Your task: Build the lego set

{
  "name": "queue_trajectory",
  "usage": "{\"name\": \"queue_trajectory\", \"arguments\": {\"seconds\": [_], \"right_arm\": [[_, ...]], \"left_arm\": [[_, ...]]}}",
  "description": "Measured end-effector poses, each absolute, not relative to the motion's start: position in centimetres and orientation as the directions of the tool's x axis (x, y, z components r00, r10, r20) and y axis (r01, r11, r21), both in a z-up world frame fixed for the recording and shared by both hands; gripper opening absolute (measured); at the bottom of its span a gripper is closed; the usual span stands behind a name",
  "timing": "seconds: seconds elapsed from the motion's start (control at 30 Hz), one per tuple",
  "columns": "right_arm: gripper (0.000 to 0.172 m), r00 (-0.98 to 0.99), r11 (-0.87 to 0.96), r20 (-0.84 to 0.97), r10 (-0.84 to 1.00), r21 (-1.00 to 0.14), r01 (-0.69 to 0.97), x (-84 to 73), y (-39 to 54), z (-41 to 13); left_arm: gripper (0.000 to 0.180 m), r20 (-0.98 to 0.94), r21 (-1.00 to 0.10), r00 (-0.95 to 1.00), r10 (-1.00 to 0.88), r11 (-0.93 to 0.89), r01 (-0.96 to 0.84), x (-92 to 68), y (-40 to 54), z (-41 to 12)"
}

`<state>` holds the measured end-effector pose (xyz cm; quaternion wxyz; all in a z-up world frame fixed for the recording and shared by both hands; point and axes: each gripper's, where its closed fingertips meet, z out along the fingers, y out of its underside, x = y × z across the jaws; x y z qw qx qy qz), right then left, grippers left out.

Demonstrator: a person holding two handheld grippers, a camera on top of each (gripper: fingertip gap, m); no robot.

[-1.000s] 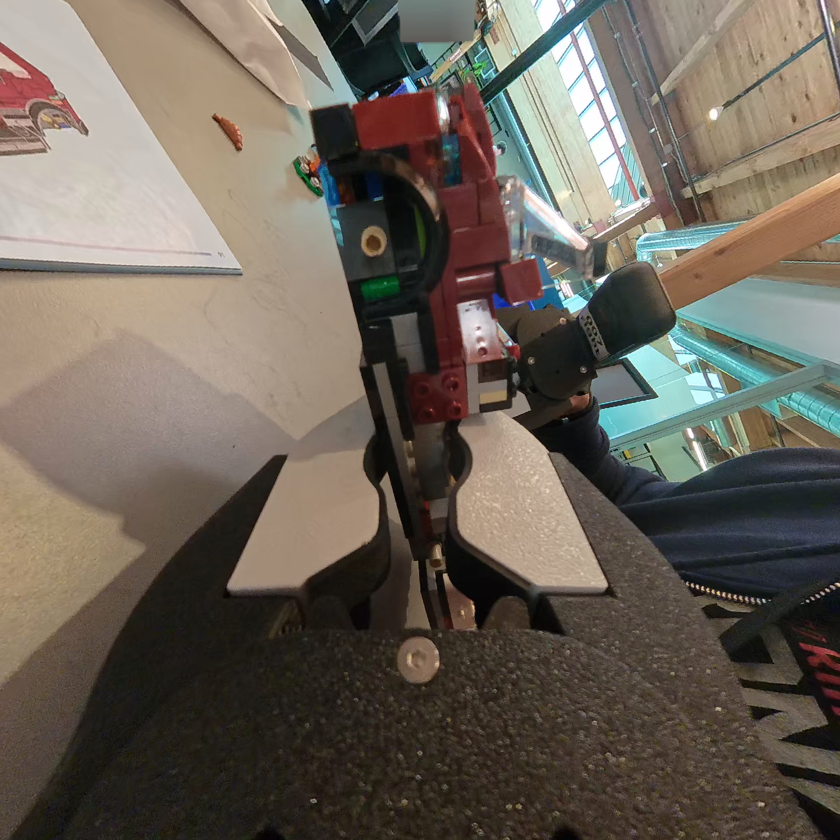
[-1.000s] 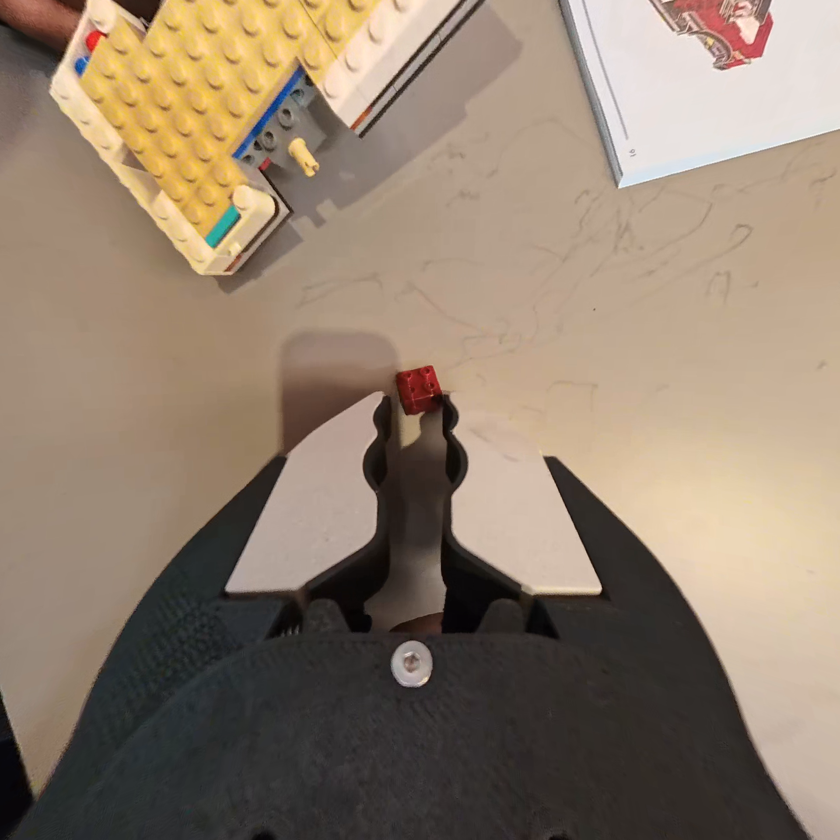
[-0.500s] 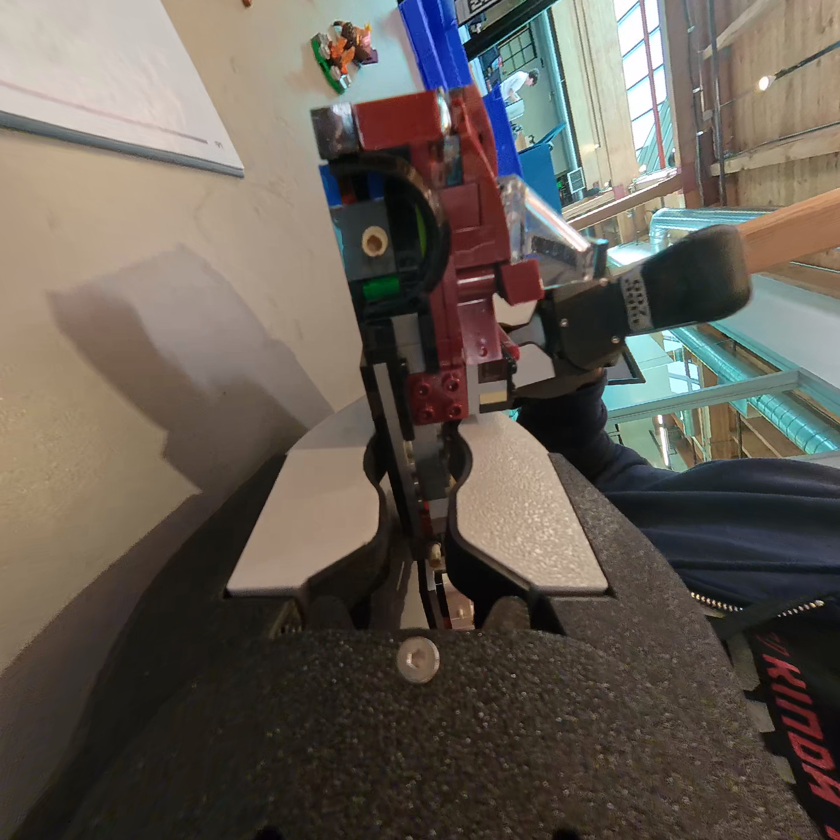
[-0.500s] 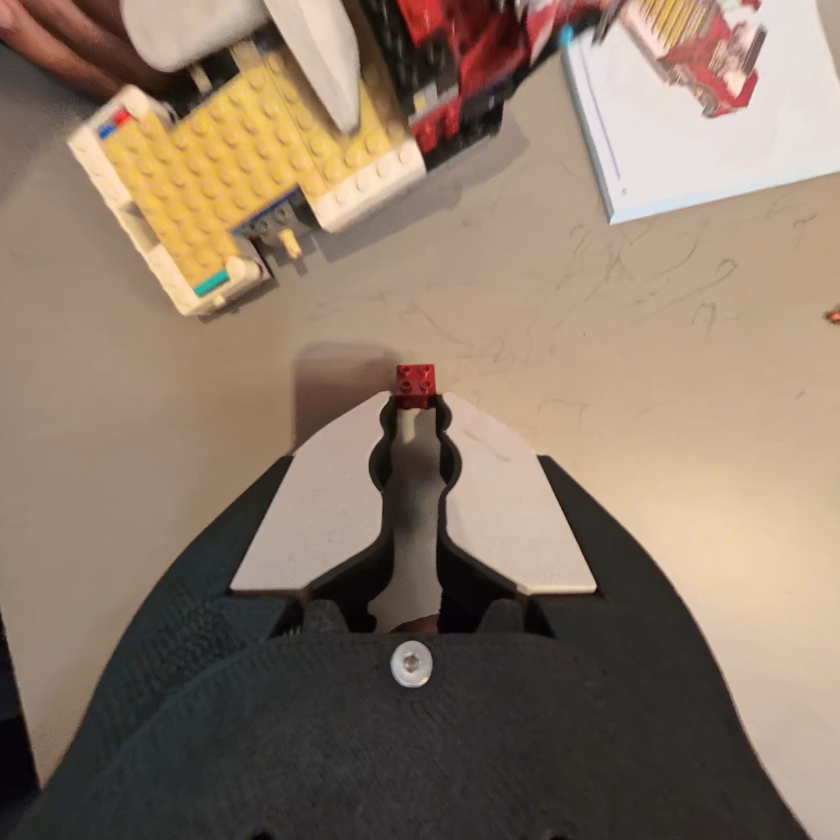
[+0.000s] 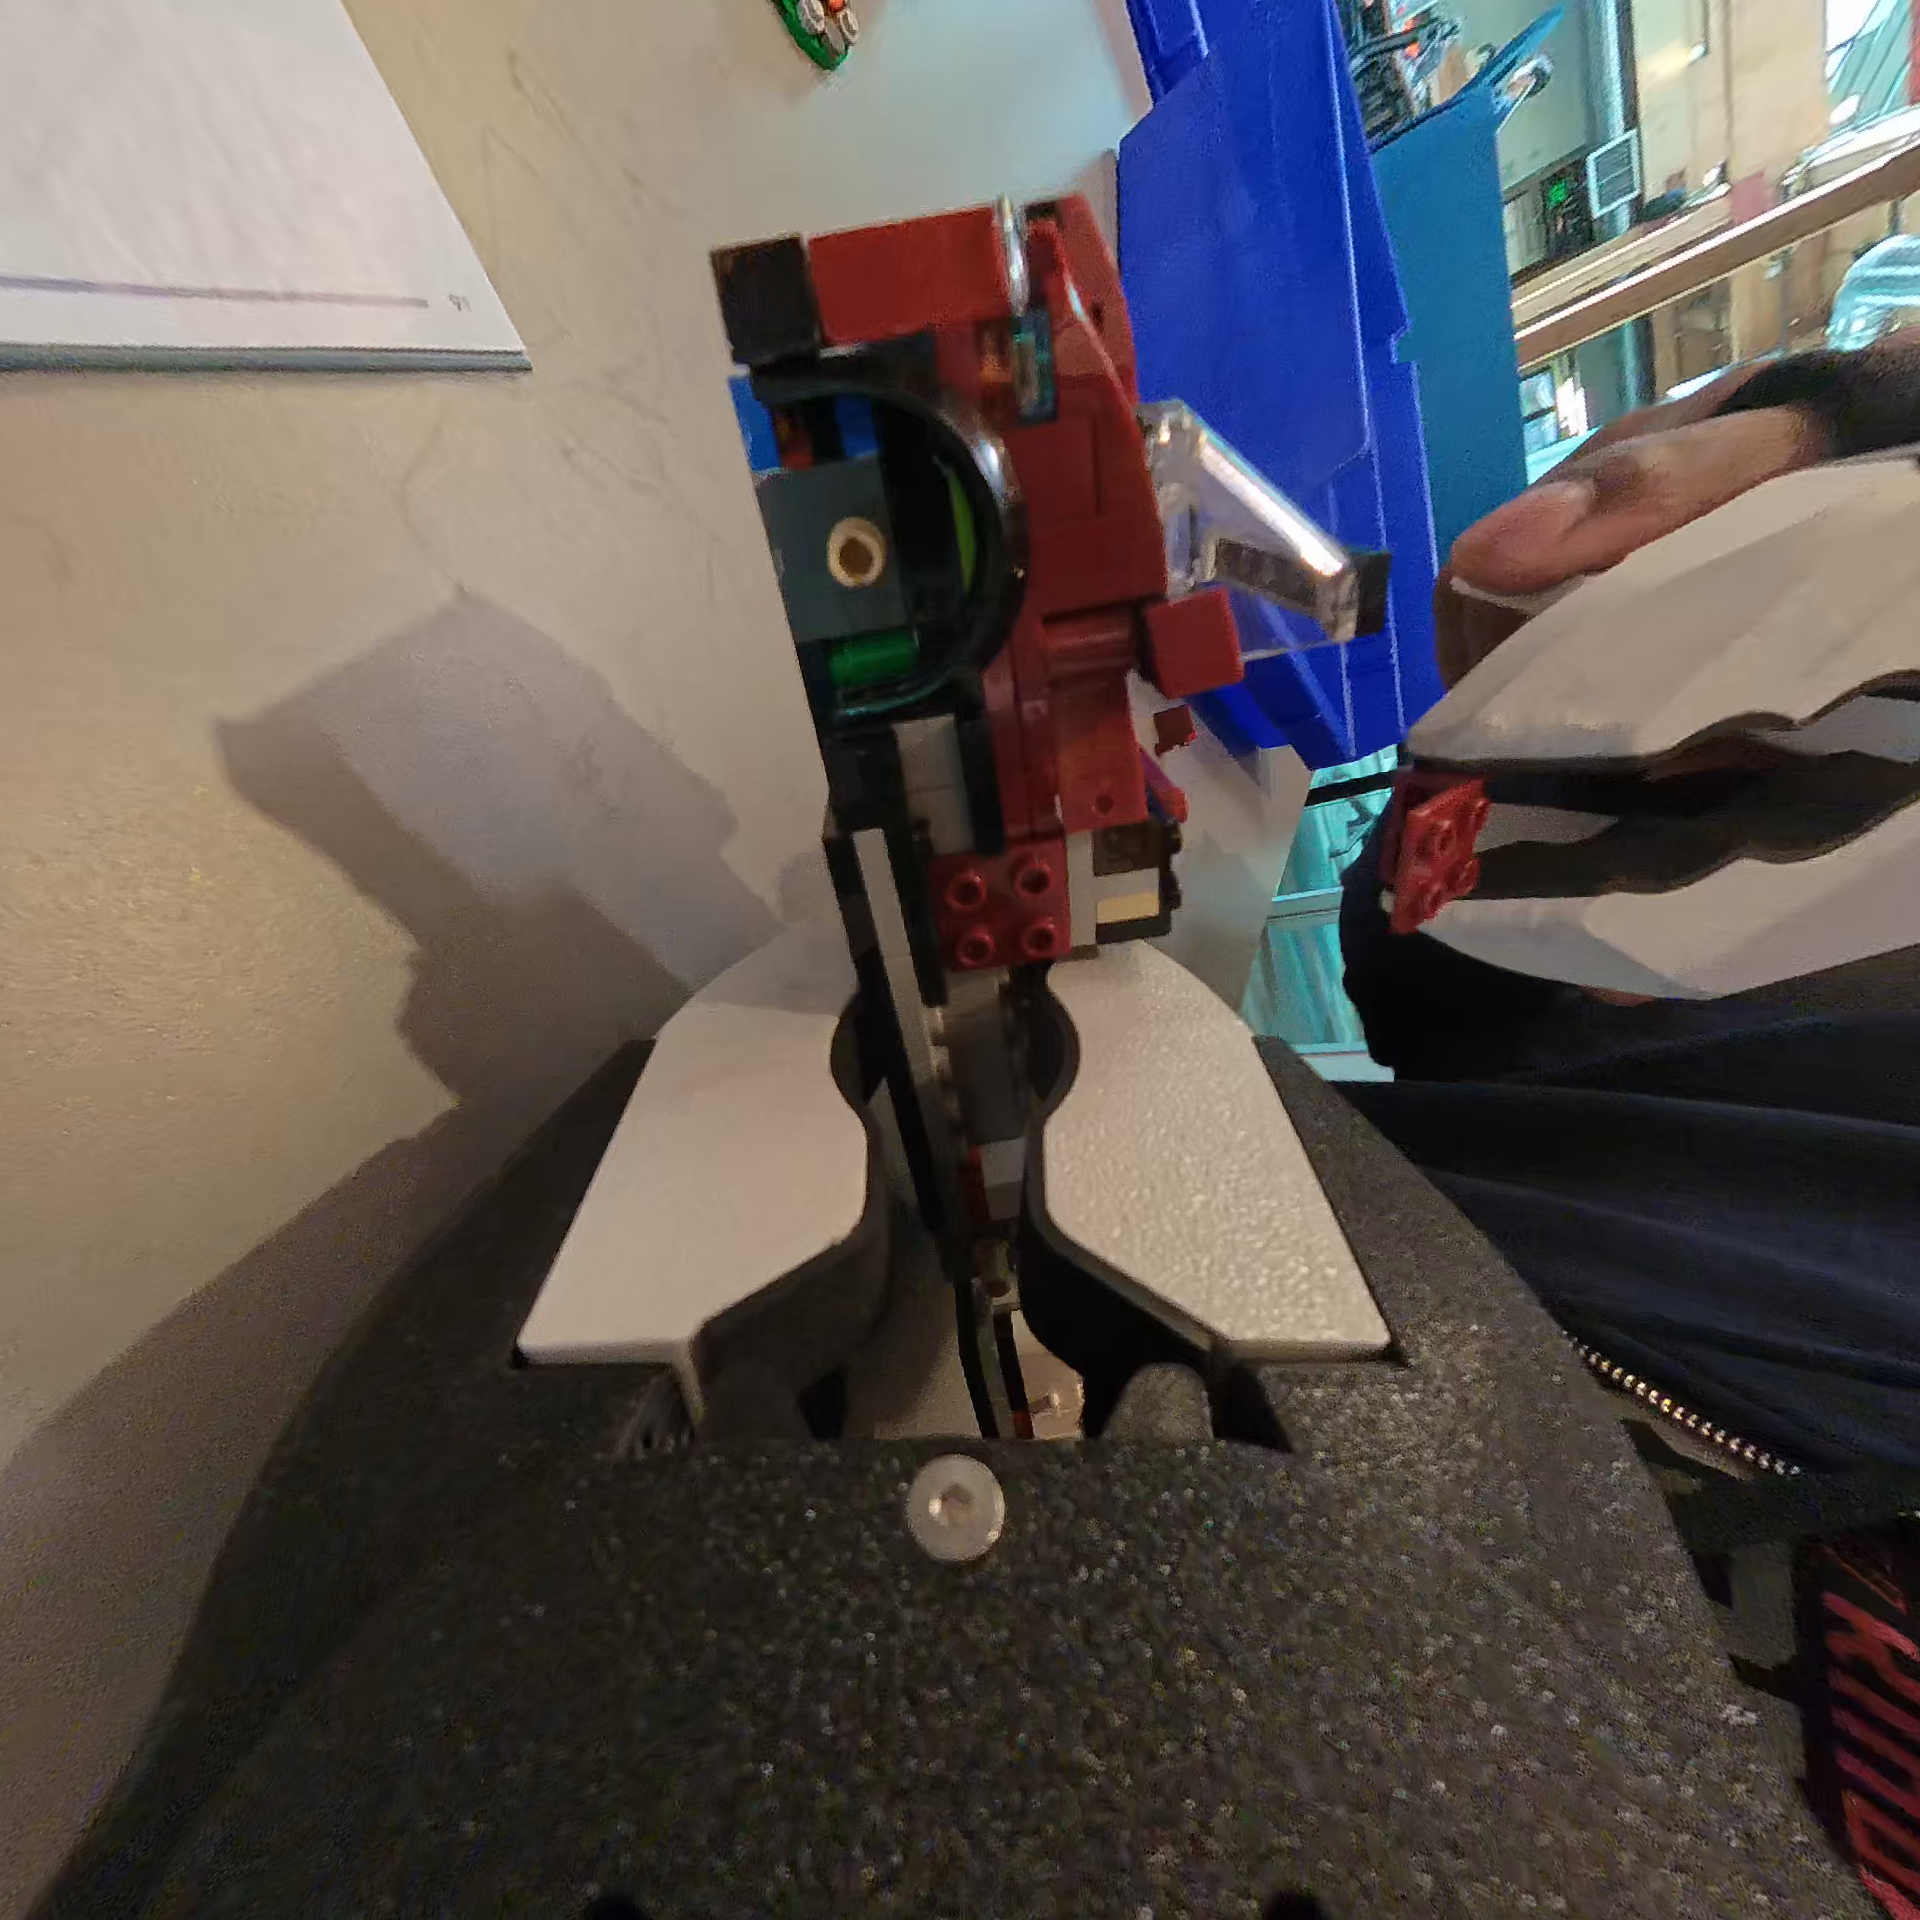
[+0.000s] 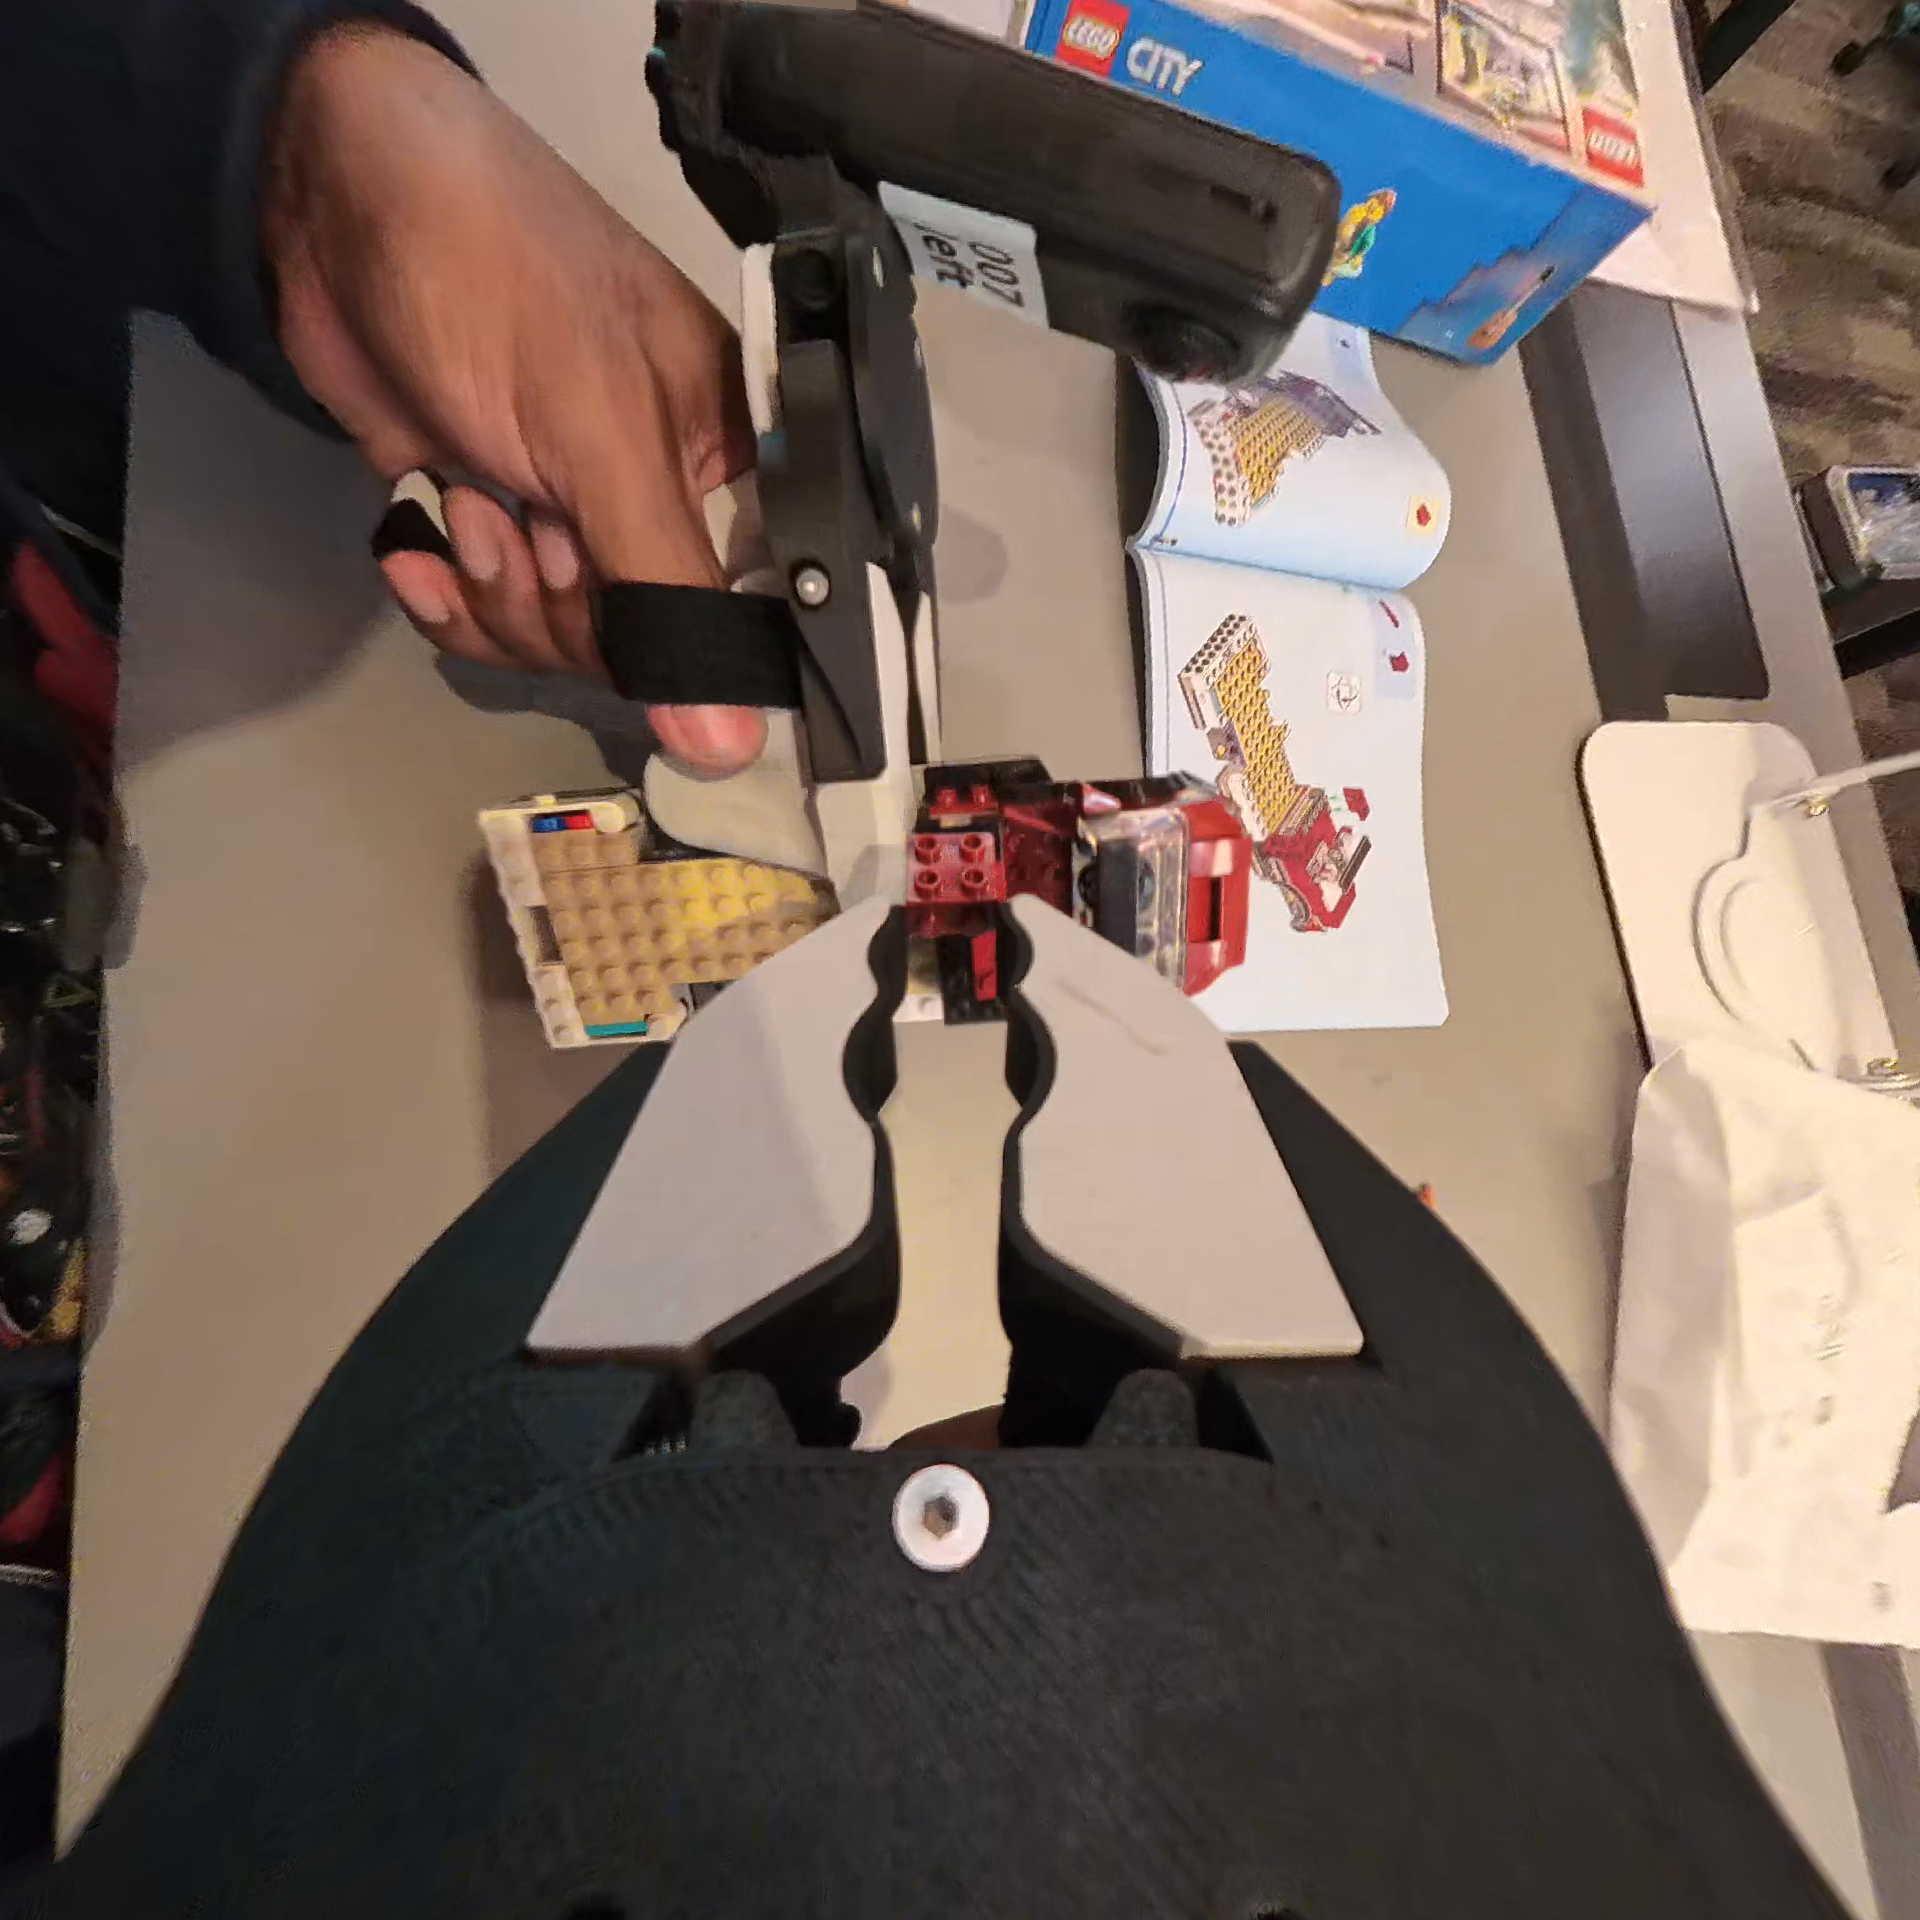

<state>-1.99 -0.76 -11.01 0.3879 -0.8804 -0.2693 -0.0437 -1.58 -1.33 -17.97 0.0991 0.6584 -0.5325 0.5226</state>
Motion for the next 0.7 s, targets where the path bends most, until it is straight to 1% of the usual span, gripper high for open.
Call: {"name": "queue_trajectory", "arguments": {"seconds": [0.17, 0.43, 0.7], "right_arm": [[0.016, 0.847, -0.591, 0.298, 0.439, -0.615, 0.523, -2.0, 0.2, -11.8], [0.016, 0.862, -0.639, 0.285, 0.419, -0.582, 0.504, -1.9, 0.4, -13.2], [0.016, 0.884, -0.658, 0.267, 0.384, -0.592, 0.465, -1.5, 0.3, -13.7]], "left_arm": [[0.024, 0.766, -0.428, -0.11, -0.633, -0.375, -0.822, -1.7, -1.1, -17.8], [0.024, 0.731, -0.418, -0.104, -0.675, -0.323, -0.849, -1.8, -1.3, -18.3], [0.024, 0.705, -0.402, -0.098, -0.702, -0.282, -0.871, -1.7, -1.6, -18.5]]}}
